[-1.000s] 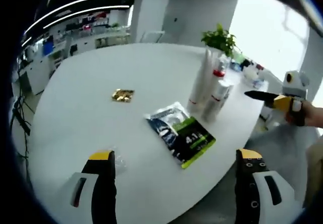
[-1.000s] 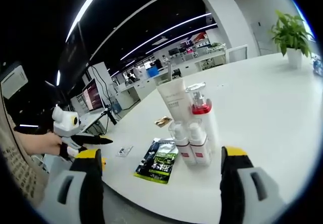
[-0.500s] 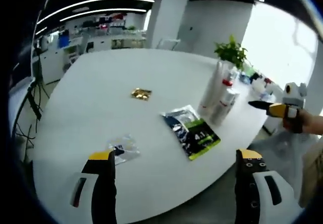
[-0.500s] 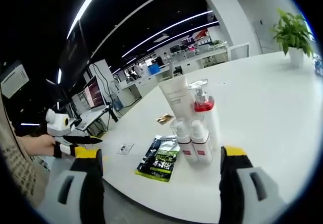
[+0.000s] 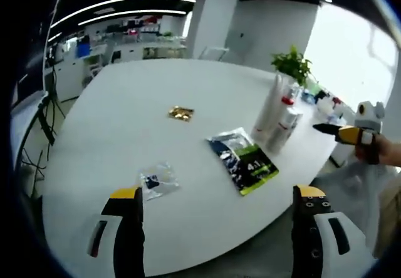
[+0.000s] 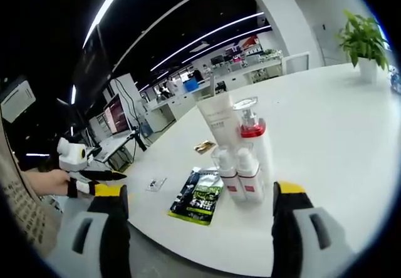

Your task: Arrange the skincare products in the storage area until every visible bottle or jar stands upright without overlapping.

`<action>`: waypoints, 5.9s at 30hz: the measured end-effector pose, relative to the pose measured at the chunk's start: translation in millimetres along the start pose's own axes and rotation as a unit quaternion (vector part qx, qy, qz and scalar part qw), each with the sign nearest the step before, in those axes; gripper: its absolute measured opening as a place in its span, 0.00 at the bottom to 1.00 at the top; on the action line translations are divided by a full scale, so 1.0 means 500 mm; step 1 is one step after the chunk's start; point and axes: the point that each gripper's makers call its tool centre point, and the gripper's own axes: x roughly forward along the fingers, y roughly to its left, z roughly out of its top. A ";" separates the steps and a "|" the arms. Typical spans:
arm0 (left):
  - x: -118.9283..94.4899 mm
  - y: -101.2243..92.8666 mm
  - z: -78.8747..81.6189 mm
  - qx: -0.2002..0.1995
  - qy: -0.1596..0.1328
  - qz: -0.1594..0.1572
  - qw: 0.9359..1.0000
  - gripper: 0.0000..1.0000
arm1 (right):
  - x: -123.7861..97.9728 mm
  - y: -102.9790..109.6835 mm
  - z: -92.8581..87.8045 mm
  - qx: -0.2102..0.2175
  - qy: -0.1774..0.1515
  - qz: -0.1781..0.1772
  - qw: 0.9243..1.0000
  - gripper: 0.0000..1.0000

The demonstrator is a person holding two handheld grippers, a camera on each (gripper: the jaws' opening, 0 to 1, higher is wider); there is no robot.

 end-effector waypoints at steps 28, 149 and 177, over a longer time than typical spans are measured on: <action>0.101 0.119 -0.058 -0.038 0.095 0.115 0.988 0.79 | 0.001 -0.012 -0.001 0.004 0.004 -0.011 1.000 0.94; 0.168 0.029 -0.056 -0.100 0.096 0.141 0.980 0.56 | -0.003 -0.015 0.011 0.006 -0.015 -0.017 1.000 0.89; 0.042 -0.053 -0.018 -0.033 0.033 0.004 0.999 0.79 | -0.002 0.006 0.003 -0.005 -0.006 0.009 1.000 0.89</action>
